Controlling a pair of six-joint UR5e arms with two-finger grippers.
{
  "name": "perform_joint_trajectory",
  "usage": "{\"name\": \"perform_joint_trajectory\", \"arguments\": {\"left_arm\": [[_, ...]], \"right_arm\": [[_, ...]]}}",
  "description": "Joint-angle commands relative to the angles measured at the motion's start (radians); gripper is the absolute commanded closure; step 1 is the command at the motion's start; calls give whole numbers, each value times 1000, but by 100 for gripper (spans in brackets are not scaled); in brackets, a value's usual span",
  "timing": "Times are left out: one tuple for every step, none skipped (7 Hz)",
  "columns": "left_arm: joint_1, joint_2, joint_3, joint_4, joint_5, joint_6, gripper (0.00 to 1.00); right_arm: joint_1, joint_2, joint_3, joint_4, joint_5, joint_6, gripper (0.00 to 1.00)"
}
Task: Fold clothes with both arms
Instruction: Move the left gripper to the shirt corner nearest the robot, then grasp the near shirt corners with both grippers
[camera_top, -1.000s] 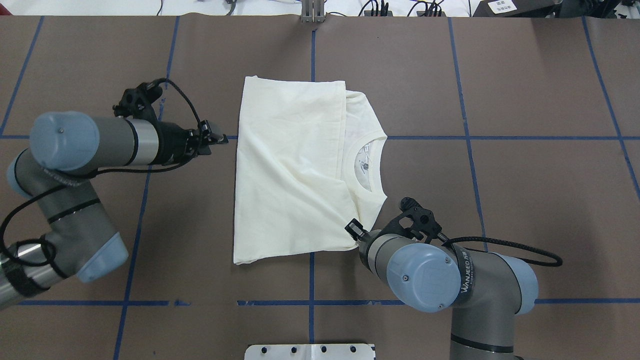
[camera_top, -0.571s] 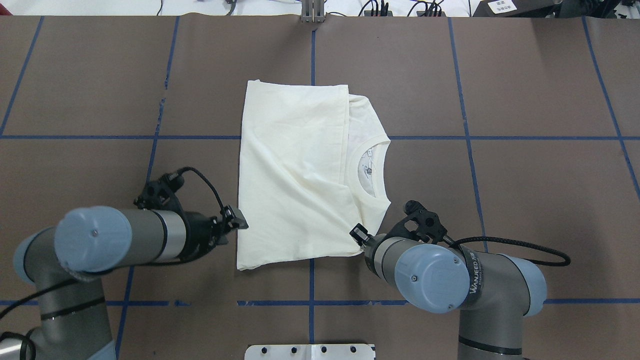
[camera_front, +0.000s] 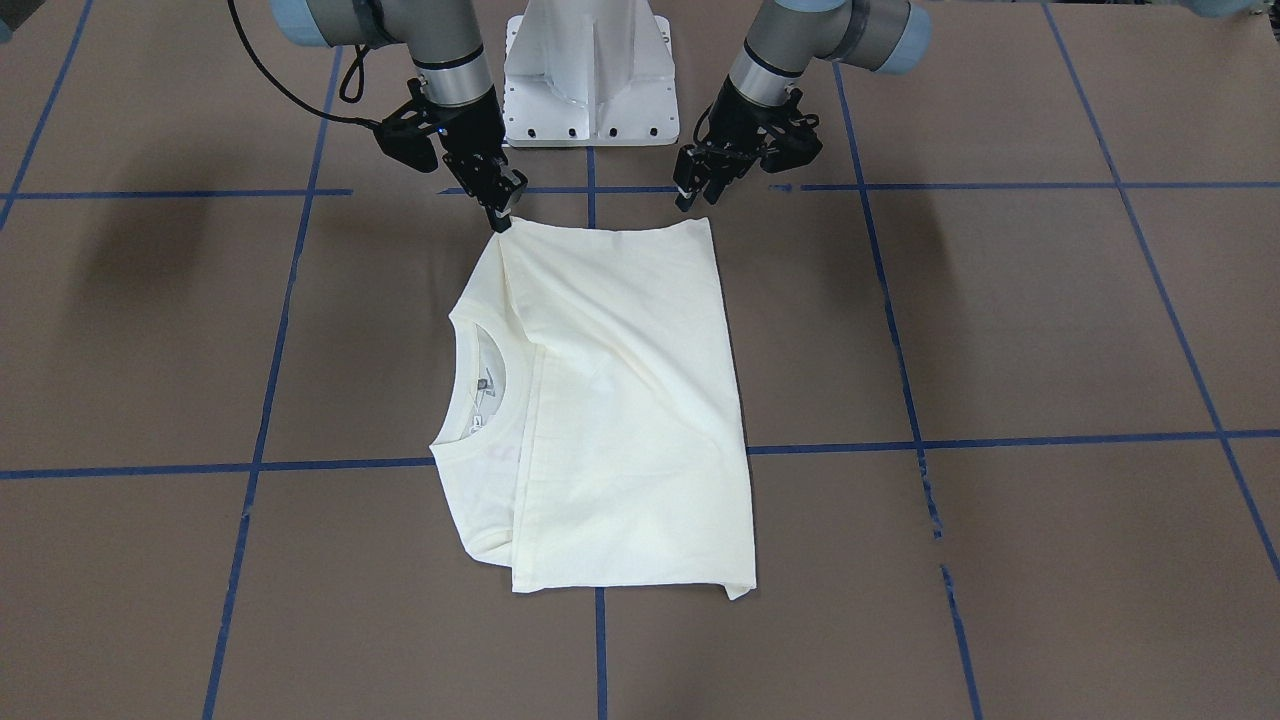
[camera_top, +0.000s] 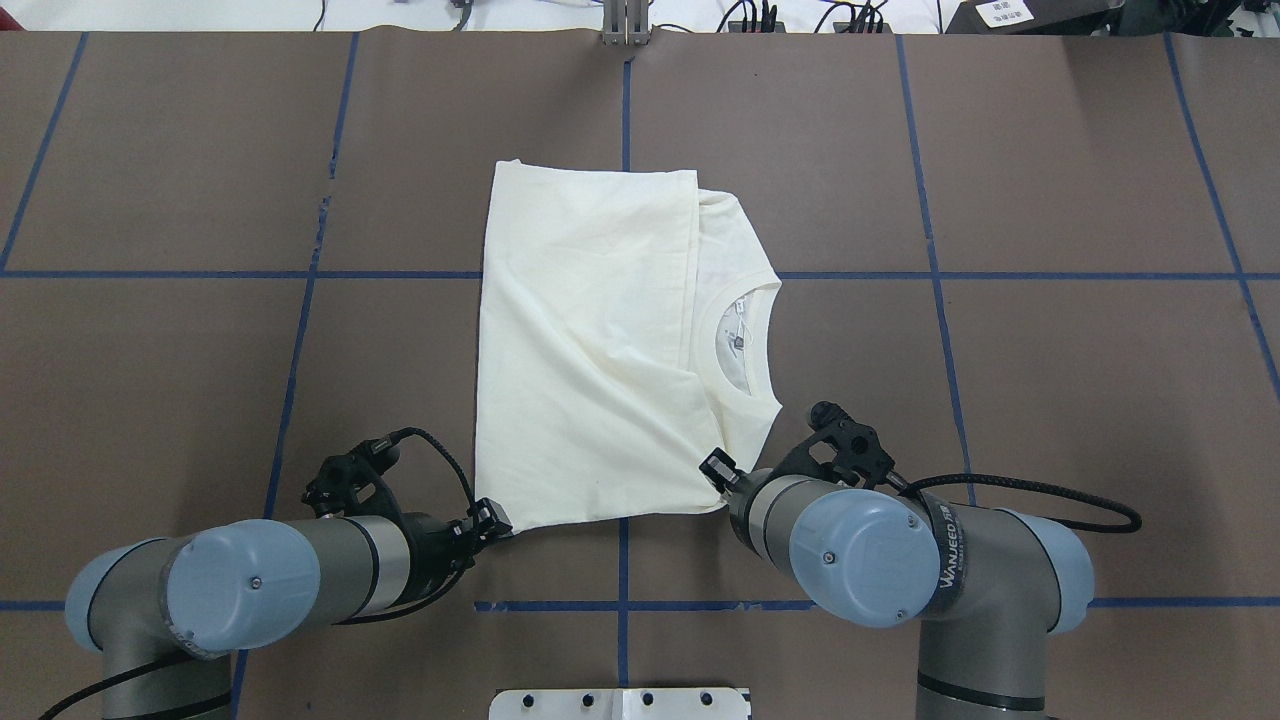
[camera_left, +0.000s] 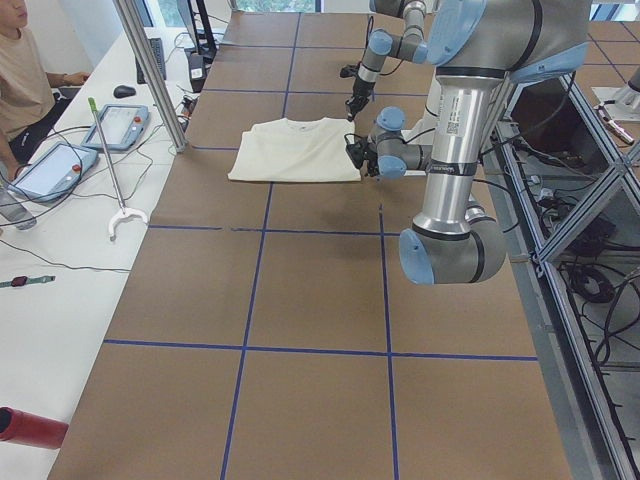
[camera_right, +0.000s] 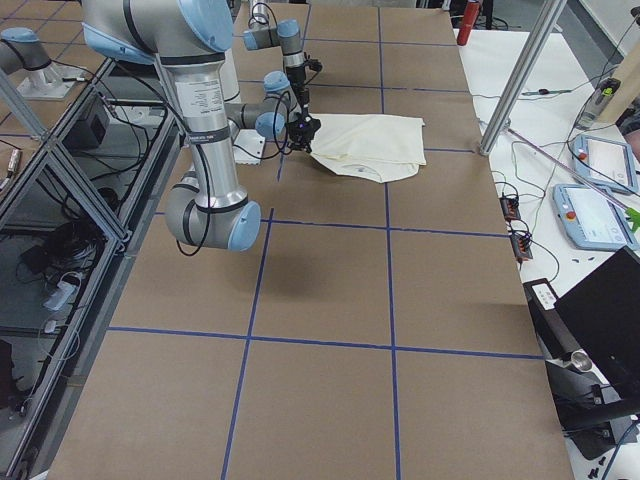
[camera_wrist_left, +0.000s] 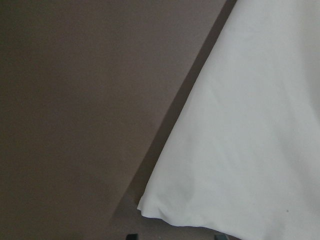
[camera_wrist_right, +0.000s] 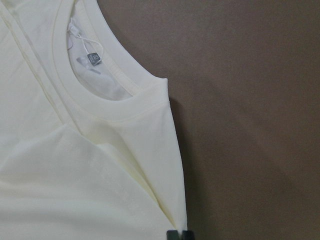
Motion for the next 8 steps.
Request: {"name": "perform_joint_trajectory", "arguments": {"left_arm": [[1, -5, 40, -2, 6, 3, 43], [1, -7, 42, -2, 6, 4, 42], [1, -8, 51, -4, 6, 4, 42], [1, -8, 54, -4, 6, 4, 43], [1, -11, 55, -6, 5, 3, 53], [1, -22, 57, -4, 5, 3, 79], [0, -25, 55, -6, 12, 3, 100], [-8, -25, 52, -7, 43, 4, 100]], "right_arm": [[-1, 0, 0, 1, 0, 0, 100], [-1, -1, -1, 0, -2, 0, 100], [-1, -1, -1, 1, -2, 0, 100], [-1, -1, 0, 1, -2, 0, 100], [-1, -1, -1, 0, -2, 0, 100], [-1, -3, -1, 1, -3, 0, 100], [-1, -3, 0, 0, -6, 1, 100], [-1, -3, 0, 0, -8, 1, 100]]}}
